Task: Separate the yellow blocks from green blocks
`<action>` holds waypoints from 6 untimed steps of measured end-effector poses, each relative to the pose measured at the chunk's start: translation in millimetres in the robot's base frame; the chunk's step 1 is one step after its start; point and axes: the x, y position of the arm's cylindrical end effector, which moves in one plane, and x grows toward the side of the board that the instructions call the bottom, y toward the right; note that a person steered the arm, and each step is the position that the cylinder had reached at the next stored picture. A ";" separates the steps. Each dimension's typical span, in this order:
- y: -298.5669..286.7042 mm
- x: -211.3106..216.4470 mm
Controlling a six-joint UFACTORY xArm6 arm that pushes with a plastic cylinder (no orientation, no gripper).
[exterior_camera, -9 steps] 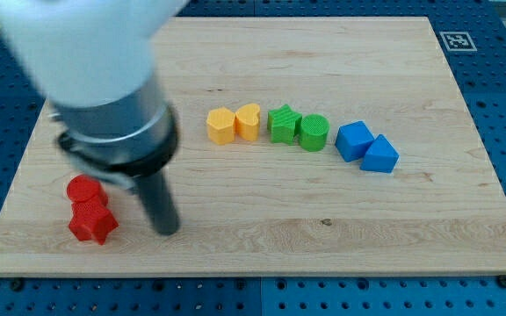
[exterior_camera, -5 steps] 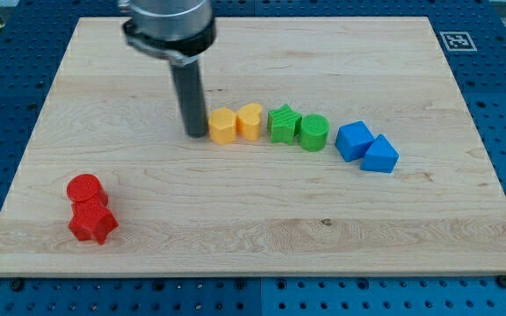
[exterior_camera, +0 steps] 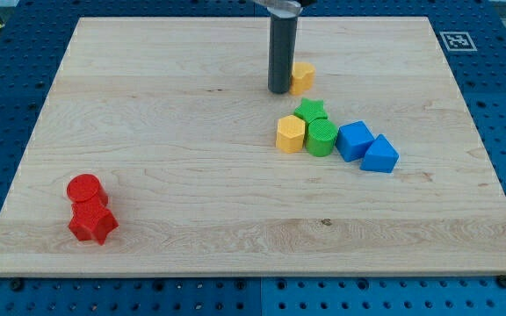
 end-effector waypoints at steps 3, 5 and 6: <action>71.8 -53.0; 0.2 50.2; -17.3 52.9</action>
